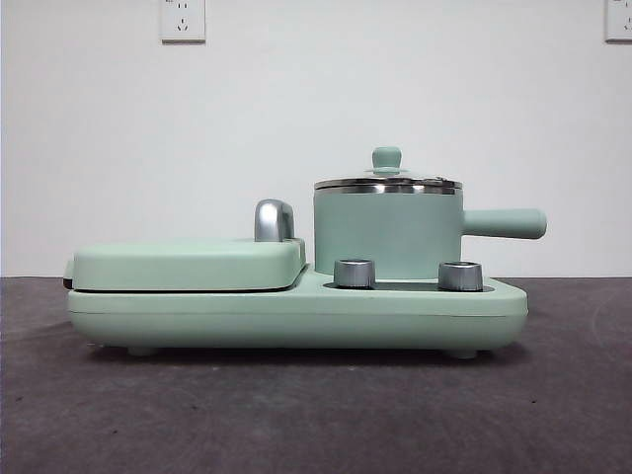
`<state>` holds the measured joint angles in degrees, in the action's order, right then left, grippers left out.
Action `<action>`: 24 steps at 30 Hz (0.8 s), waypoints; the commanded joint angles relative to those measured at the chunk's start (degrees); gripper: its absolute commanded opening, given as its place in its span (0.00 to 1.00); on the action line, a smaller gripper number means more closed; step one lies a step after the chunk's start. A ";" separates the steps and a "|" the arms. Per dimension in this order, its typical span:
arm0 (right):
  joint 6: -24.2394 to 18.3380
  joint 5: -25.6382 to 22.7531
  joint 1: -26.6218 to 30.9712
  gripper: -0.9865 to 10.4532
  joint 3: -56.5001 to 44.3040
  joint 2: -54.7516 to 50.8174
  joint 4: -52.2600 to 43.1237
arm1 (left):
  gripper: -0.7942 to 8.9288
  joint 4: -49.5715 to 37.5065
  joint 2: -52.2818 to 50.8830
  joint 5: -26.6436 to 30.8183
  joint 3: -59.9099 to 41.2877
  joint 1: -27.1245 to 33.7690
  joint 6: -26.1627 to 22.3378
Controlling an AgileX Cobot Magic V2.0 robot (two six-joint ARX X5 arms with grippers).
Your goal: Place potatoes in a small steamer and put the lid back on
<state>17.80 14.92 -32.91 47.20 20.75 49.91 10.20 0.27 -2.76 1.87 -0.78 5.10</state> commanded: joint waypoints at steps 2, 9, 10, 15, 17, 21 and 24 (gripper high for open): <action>-0.48 0.07 -0.33 0.10 0.42 0.07 -0.63 | 0.11 -0.11 -0.09 0.24 -1.14 0.07 -0.96; -0.48 0.07 -0.33 0.10 0.42 0.07 -0.63 | 0.11 -0.11 -0.09 0.24 -1.14 0.07 -0.96; -0.48 0.07 -0.33 0.10 0.42 0.07 -0.63 | 0.11 -0.11 -0.09 0.24 -1.14 0.07 -0.96; -0.48 0.07 -0.33 0.10 0.42 0.07 -0.63 | 0.11 -0.11 -0.09 0.24 -1.14 0.07 -0.96; -0.48 0.07 -0.33 0.10 0.42 0.07 -0.63 | 0.11 -0.11 -0.09 0.24 -1.14 0.07 -0.96; -0.48 0.20 1.36 0.10 0.35 -0.66 -0.59 | 0.11 -0.11 -0.09 0.24 -1.14 0.07 -0.96; -0.50 0.52 6.38 0.10 -0.68 -1.53 -1.77 | 0.11 -0.11 -0.09 0.24 -1.14 0.07 -0.96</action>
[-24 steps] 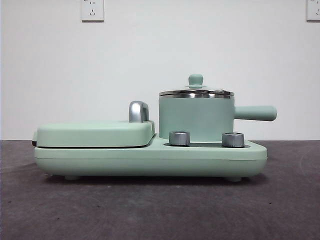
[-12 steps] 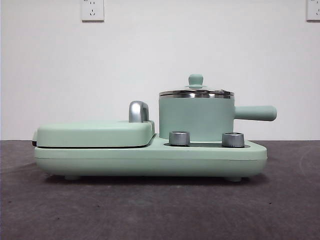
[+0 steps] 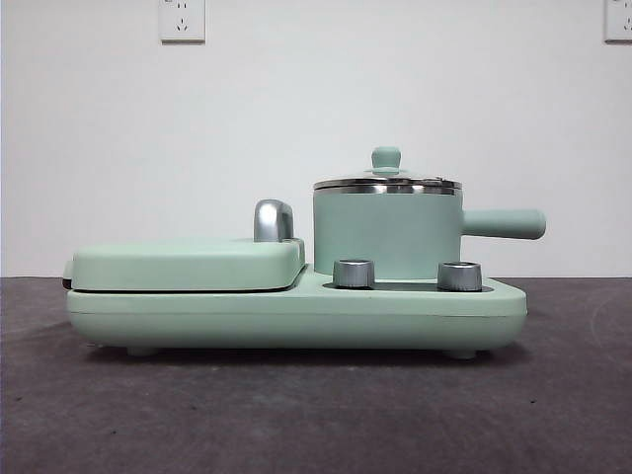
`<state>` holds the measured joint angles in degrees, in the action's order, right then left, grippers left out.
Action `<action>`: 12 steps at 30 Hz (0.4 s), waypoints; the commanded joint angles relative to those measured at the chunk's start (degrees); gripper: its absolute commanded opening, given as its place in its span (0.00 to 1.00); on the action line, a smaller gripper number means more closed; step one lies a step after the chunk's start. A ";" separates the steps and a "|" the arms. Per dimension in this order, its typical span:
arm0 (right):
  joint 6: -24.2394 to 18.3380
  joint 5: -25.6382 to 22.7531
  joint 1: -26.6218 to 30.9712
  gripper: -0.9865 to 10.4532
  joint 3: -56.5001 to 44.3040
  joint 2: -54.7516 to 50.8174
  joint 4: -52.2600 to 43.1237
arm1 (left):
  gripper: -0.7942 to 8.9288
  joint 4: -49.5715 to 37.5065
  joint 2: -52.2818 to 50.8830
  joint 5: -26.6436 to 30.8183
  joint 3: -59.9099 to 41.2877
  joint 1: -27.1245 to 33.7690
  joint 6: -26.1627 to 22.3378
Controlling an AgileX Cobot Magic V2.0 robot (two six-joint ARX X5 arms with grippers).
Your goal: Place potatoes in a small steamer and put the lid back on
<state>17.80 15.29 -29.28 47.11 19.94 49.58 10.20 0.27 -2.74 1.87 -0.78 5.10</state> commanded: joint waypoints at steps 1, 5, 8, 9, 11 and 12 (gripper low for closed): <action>-0.50 0.15 5.68 0.10 -1.84 -1.55 -2.97 | 0.11 -0.11 -0.09 0.22 -1.14 0.07 -0.96; -2.45 -0.70 16.11 0.10 -9.86 -5.86 -13.46 | 0.11 -0.13 -0.09 0.22 -1.14 0.07 -0.96; -5.27 -0.70 23.47 0.10 -18.29 -9.27 -23.71 | 0.11 -0.13 -0.09 0.22 -1.14 0.07 -0.96; -5.55 -0.72 25.24 0.10 -20.76 -10.25 -26.58 | 0.11 -0.13 -0.09 0.22 -1.14 0.07 -0.96; -7.50 -1.05 28.74 0.10 -26.47 -12.44 -32.11 | 0.11 -0.13 -0.09 0.22 -1.14 0.07 -0.96; -8.59 -1.99 29.90 0.10 -28.76 -13.25 -34.10 | 0.11 -0.13 -0.09 0.22 -1.14 0.07 -0.96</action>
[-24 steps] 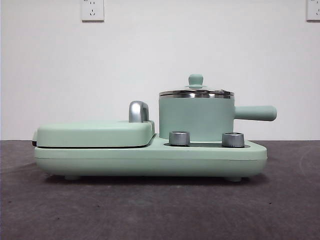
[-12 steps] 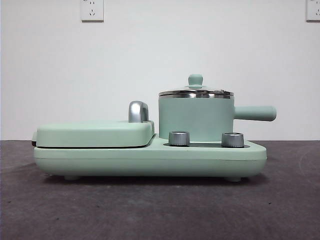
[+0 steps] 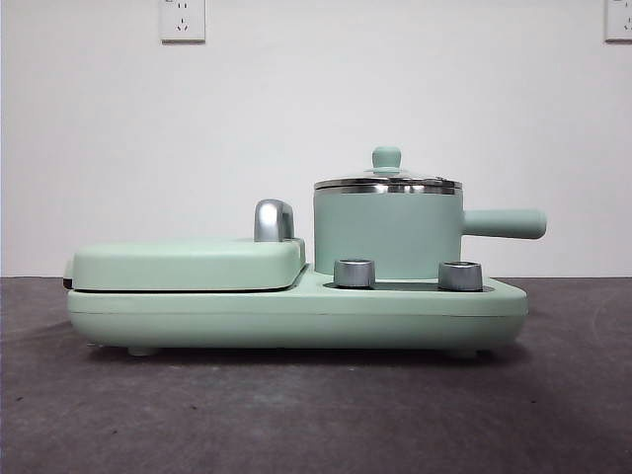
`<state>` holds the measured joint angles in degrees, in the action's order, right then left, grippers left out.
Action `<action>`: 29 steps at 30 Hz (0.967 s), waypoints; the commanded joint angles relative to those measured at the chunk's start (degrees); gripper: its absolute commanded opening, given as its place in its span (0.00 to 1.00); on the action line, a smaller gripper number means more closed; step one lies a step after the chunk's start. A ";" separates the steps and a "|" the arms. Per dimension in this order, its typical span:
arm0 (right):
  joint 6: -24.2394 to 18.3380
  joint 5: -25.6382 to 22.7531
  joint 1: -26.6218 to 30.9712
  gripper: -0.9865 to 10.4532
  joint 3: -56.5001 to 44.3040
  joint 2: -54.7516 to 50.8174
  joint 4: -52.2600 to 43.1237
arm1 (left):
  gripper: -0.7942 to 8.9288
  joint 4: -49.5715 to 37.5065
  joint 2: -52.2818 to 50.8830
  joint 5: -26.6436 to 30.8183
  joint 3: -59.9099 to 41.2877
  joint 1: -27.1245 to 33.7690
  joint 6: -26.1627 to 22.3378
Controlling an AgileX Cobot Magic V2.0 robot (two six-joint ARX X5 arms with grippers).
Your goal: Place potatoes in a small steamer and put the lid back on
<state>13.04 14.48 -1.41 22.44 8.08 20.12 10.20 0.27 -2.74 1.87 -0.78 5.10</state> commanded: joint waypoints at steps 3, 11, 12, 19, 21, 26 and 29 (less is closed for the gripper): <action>-6.34 -4.44 4.33 0.10 -10.47 -3.58 -8.28 | 0.11 -0.13 -0.09 0.22 -1.14 0.07 -0.96; -9.44 -11.80 3.76 0.10 -20.37 -7.87 -8.98 | 0.11 -0.13 -0.09 0.22 -1.11 0.07 -0.96; -9.44 -11.78 3.61 0.10 -20.98 -7.87 -9.09 | 0.11 -0.13 -0.09 0.22 -1.11 0.07 -0.96; -11.04 -14.01 2.54 0.10 -21.75 -7.87 -9.79 | 0.11 -0.20 -0.09 0.22 -1.11 0.07 -0.96; -11.19 -14.01 2.49 0.10 -21.75 -7.87 -9.79 | 0.11 -0.20 -0.09 0.22 -1.11 0.07 -0.96; -11.15 -13.92 2.51 0.10 -21.75 -7.87 -10.73 | 0.11 -0.20 -0.09 0.22 -1.11 0.07 -0.96; -11.15 -13.92 2.51 0.10 -21.75 -7.87 -11.23 | 0.11 -0.20 -0.09 0.22 -1.11 0.07 -0.96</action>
